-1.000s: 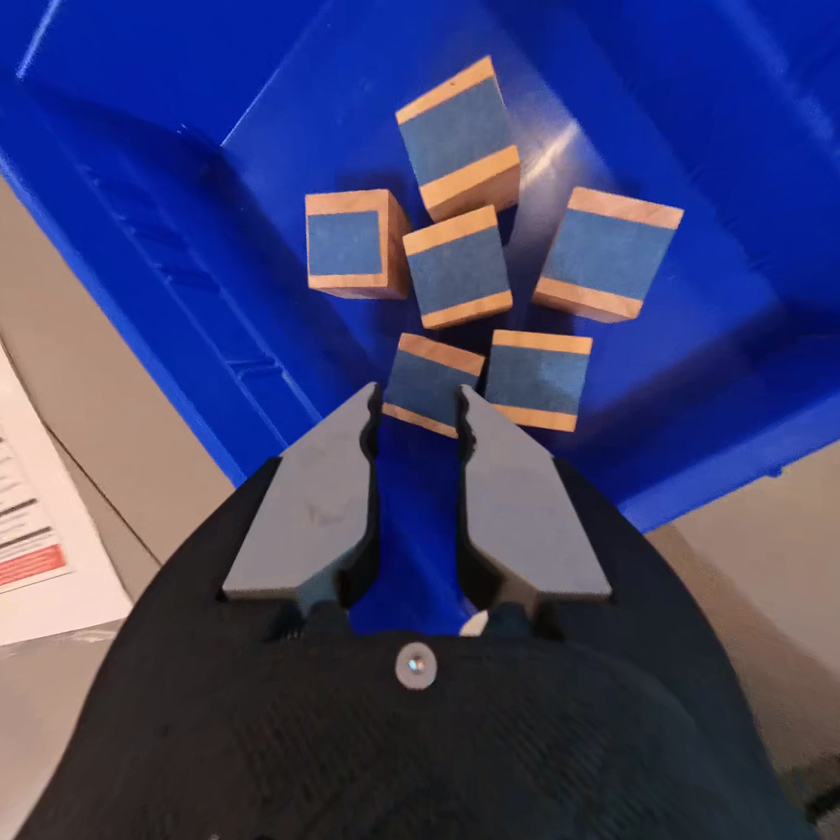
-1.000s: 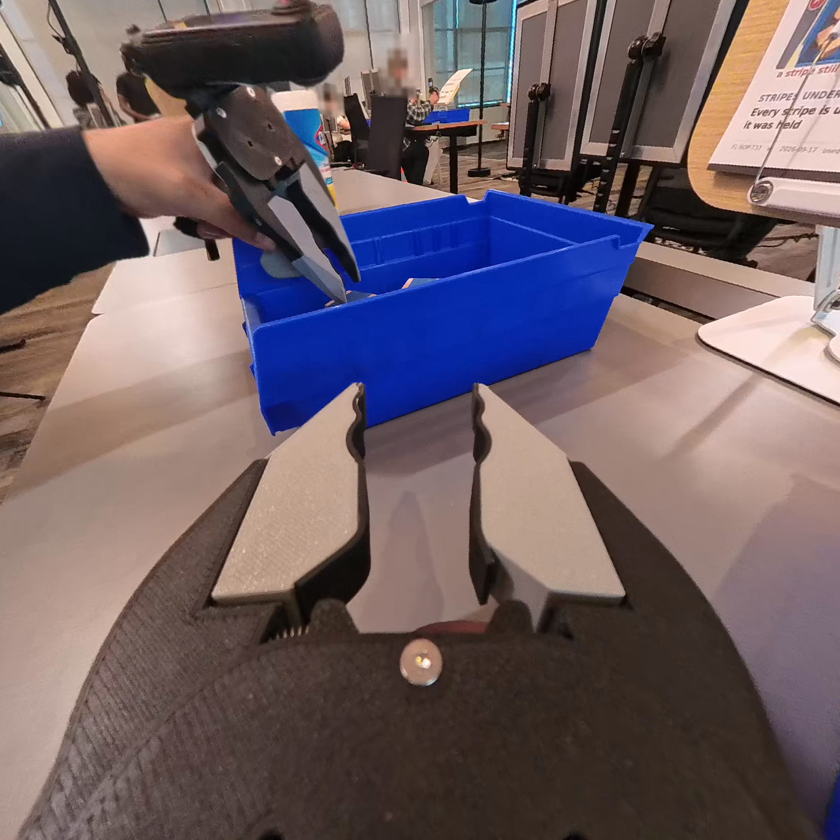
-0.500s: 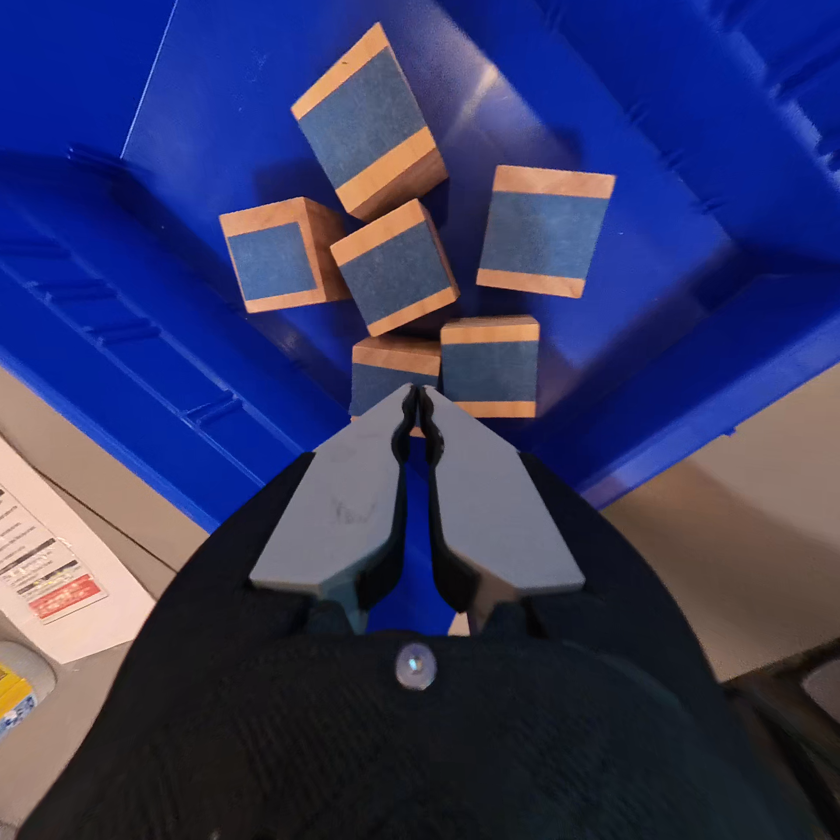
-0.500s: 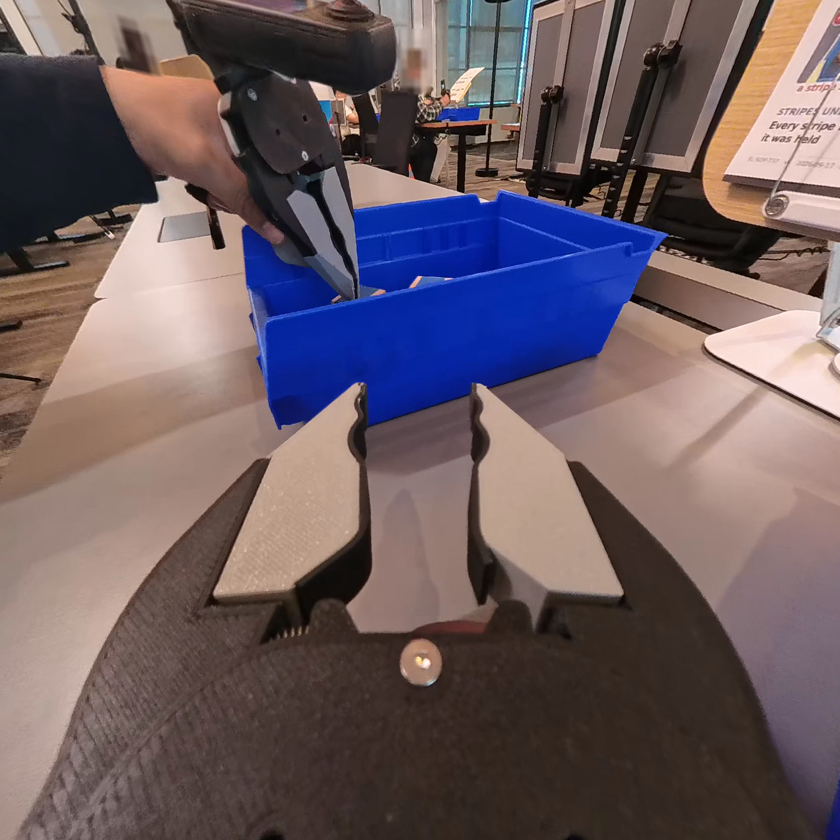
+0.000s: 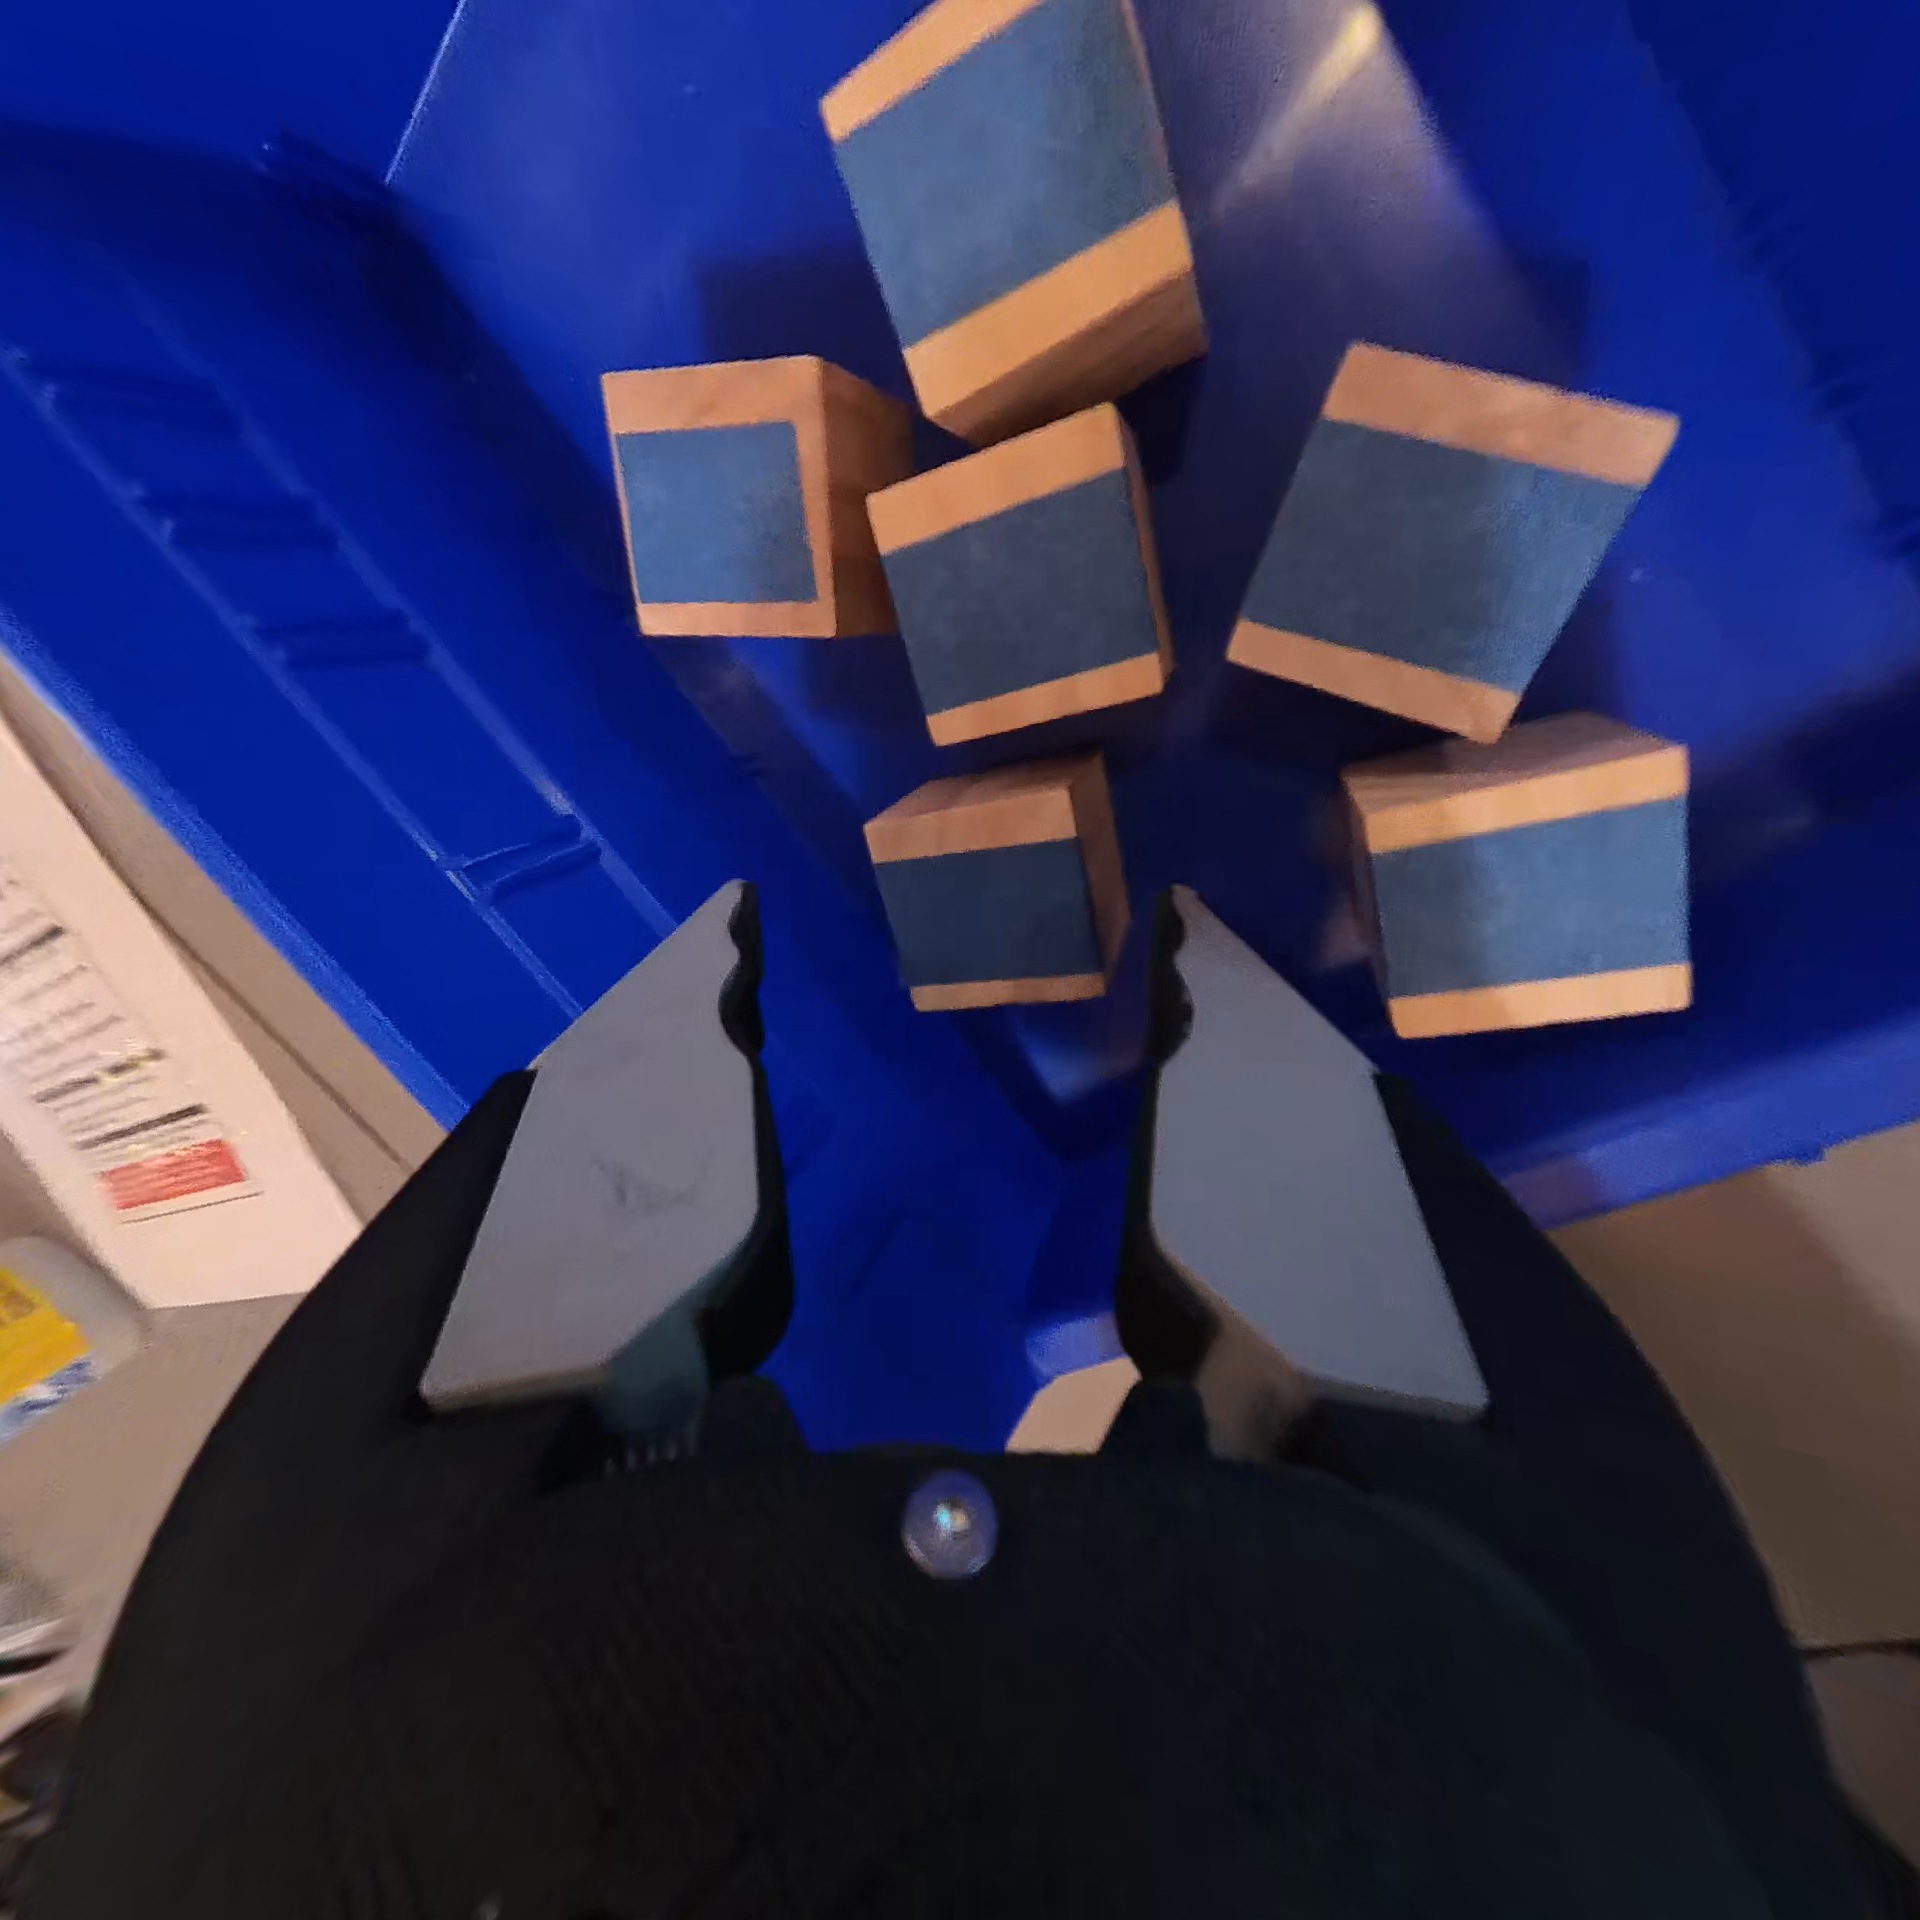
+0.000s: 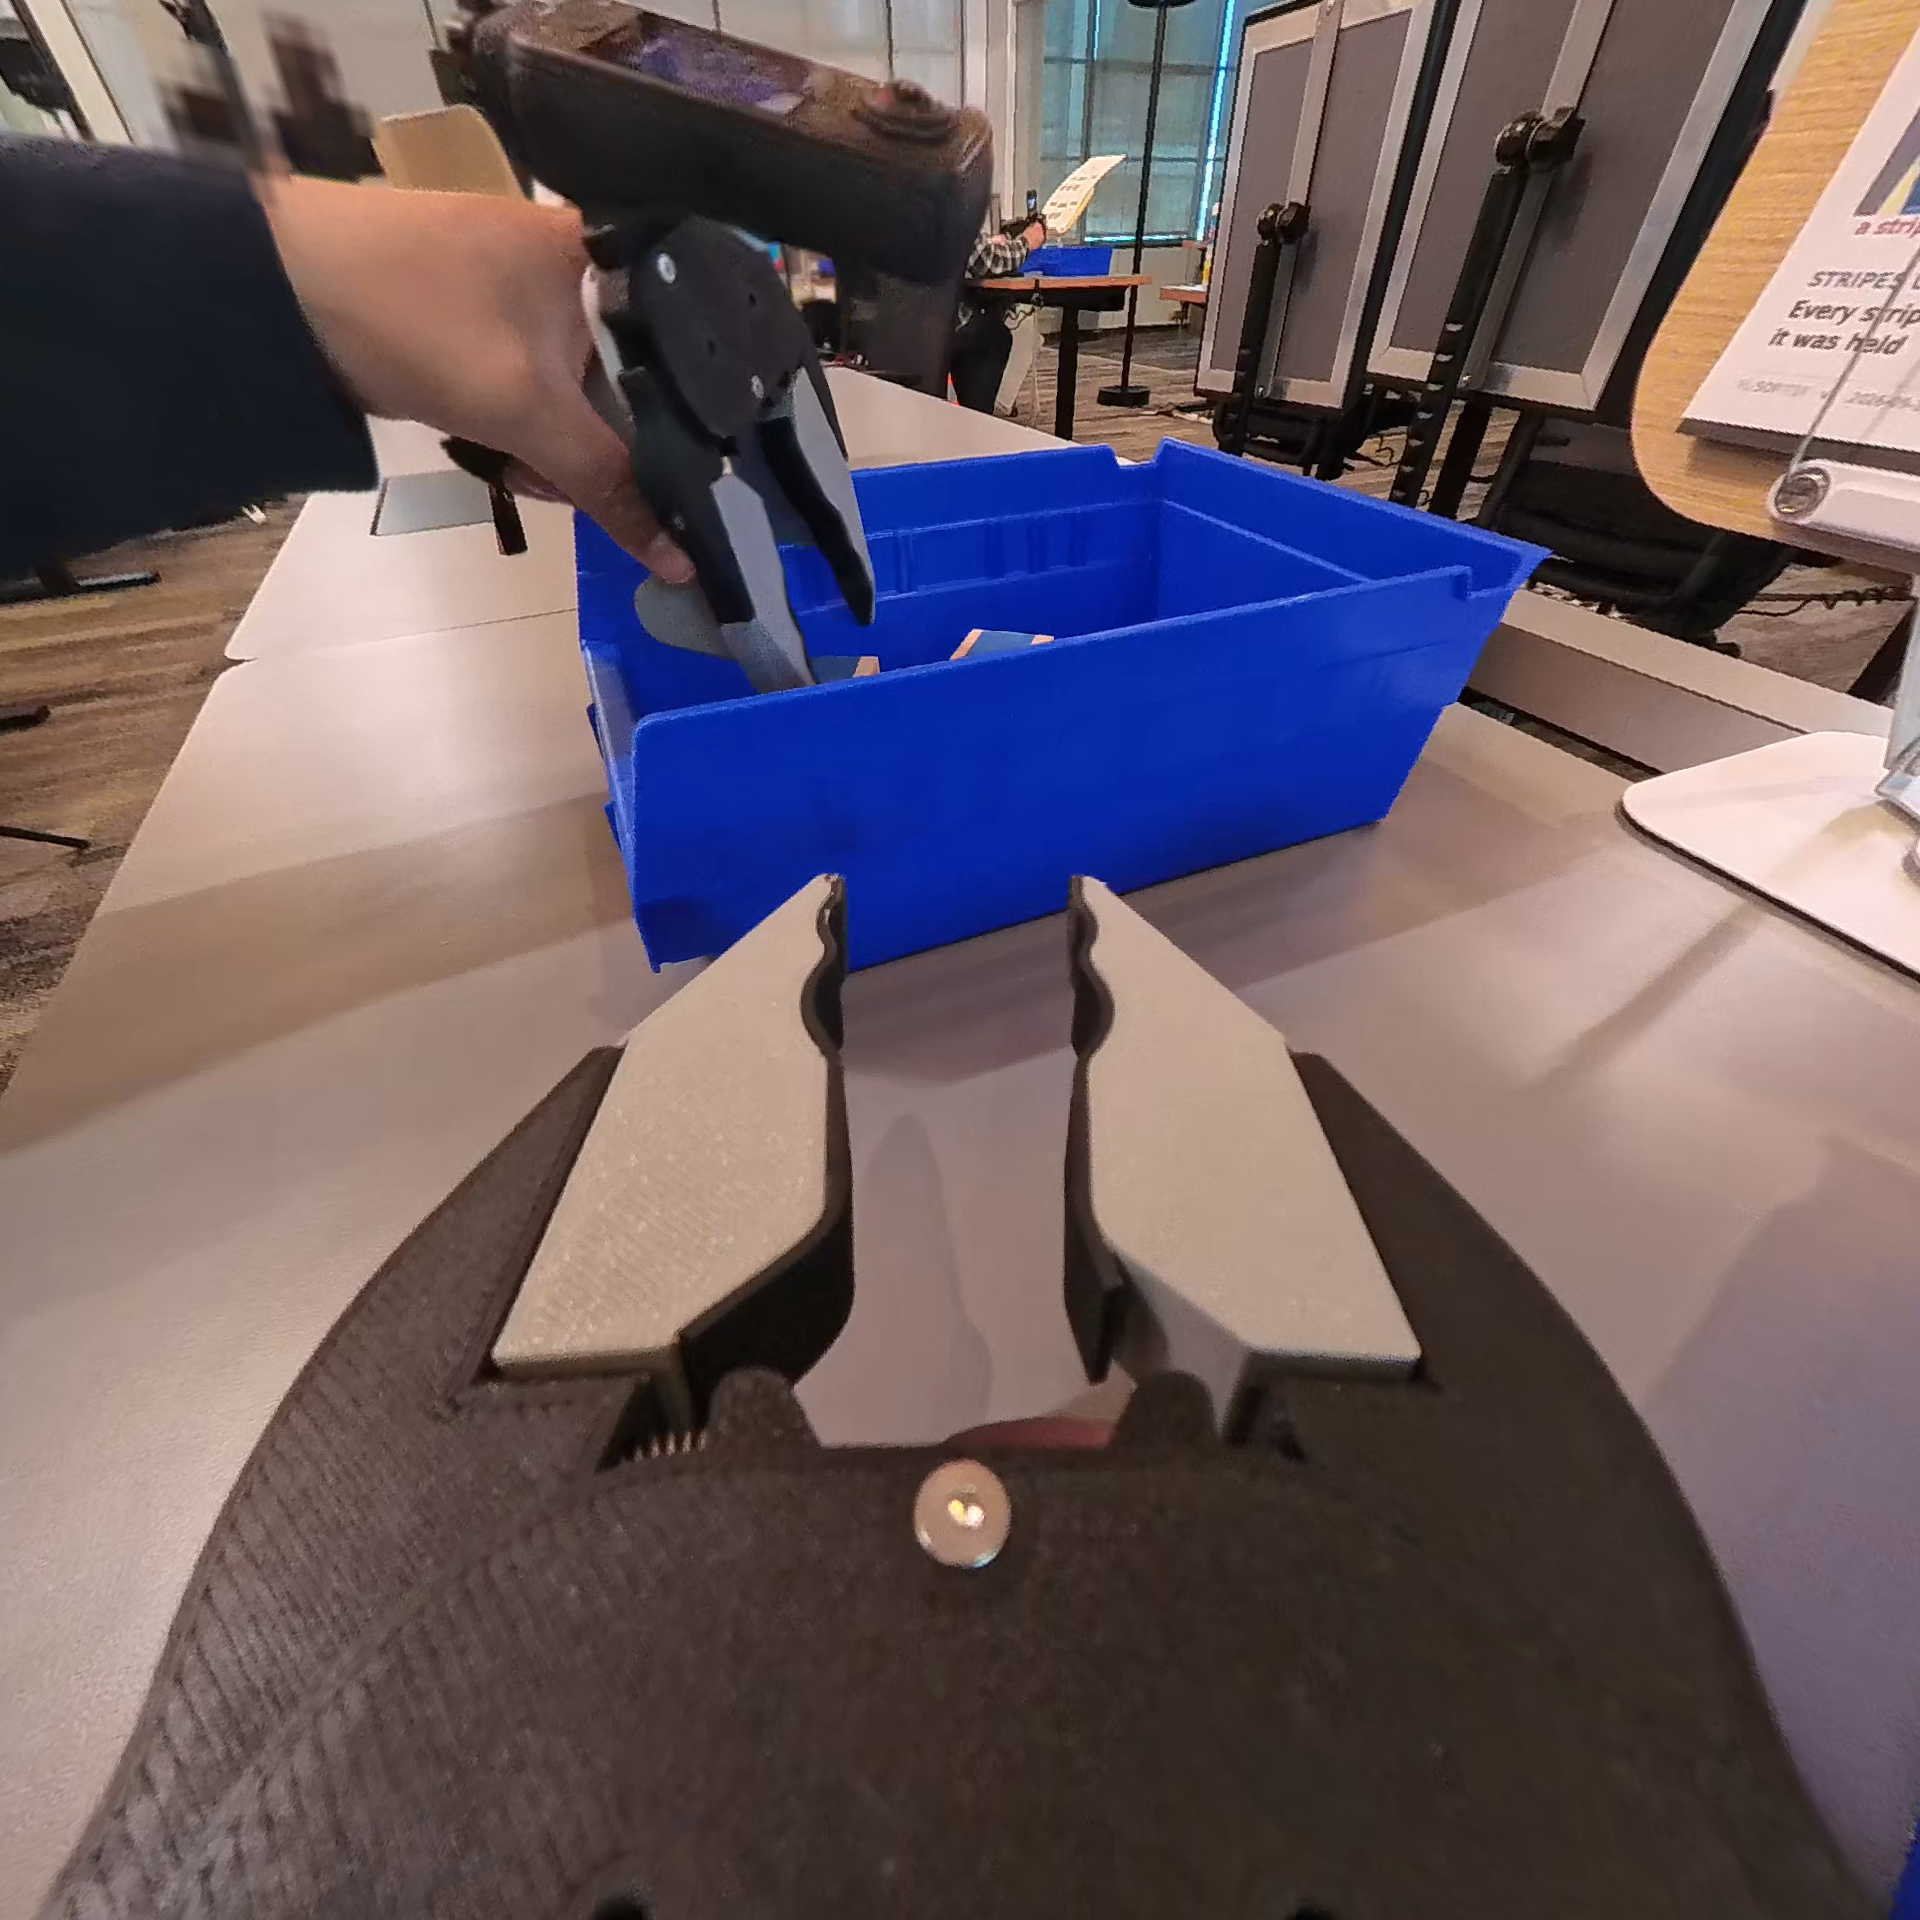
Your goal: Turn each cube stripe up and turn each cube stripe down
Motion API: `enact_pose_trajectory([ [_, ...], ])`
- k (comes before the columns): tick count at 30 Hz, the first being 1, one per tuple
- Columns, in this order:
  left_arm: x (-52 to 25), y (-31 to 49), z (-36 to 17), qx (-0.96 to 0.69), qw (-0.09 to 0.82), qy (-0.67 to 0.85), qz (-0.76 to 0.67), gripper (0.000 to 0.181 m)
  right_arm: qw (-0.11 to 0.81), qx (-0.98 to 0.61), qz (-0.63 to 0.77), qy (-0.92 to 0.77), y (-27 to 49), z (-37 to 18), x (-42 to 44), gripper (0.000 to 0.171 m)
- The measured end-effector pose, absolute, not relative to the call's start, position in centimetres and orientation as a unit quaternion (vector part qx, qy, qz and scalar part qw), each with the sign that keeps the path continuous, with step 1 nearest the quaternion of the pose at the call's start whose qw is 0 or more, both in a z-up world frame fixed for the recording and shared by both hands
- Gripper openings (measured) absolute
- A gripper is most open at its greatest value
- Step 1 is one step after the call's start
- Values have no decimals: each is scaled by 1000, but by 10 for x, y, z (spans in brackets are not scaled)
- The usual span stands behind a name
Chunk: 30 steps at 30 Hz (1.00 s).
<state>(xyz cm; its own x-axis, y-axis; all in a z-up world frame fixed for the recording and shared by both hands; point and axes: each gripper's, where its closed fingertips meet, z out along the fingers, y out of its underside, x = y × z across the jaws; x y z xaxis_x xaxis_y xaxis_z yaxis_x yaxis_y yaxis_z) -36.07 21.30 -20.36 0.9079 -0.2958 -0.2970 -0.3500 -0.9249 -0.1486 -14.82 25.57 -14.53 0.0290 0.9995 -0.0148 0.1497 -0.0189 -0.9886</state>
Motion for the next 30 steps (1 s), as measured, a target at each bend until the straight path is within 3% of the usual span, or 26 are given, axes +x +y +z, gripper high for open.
enact_pose_trajectory([
  [3,-358,213,-211,-986,101,99,85,73,464,-544,455,-531,253,-146,-149,38],
  [7,-359,208,-228,-995,73,48,46,44,465,-542,454,-532,253,-146,-149,37],
  [11,-352,215,-219,-991,104,73,41,44,460,-544,460,-530,253,-145,-148,38],
  [18,-311,251,-126,-943,319,91,-11,43,420,-515,536,-520,240,-129,-143,52],
  [20,-263,260,-92,-897,406,162,-70,43,381,-502,586,-508,230,-120,-141,54],
  [25,-144,238,-62,-733,511,433,-116,43,301,-445,683,-494,211,-90,-124,56],
  [30,-106,213,-49,-627,573,504,-158,43,207,-391,795,-416,210,-48,-98,54],
])
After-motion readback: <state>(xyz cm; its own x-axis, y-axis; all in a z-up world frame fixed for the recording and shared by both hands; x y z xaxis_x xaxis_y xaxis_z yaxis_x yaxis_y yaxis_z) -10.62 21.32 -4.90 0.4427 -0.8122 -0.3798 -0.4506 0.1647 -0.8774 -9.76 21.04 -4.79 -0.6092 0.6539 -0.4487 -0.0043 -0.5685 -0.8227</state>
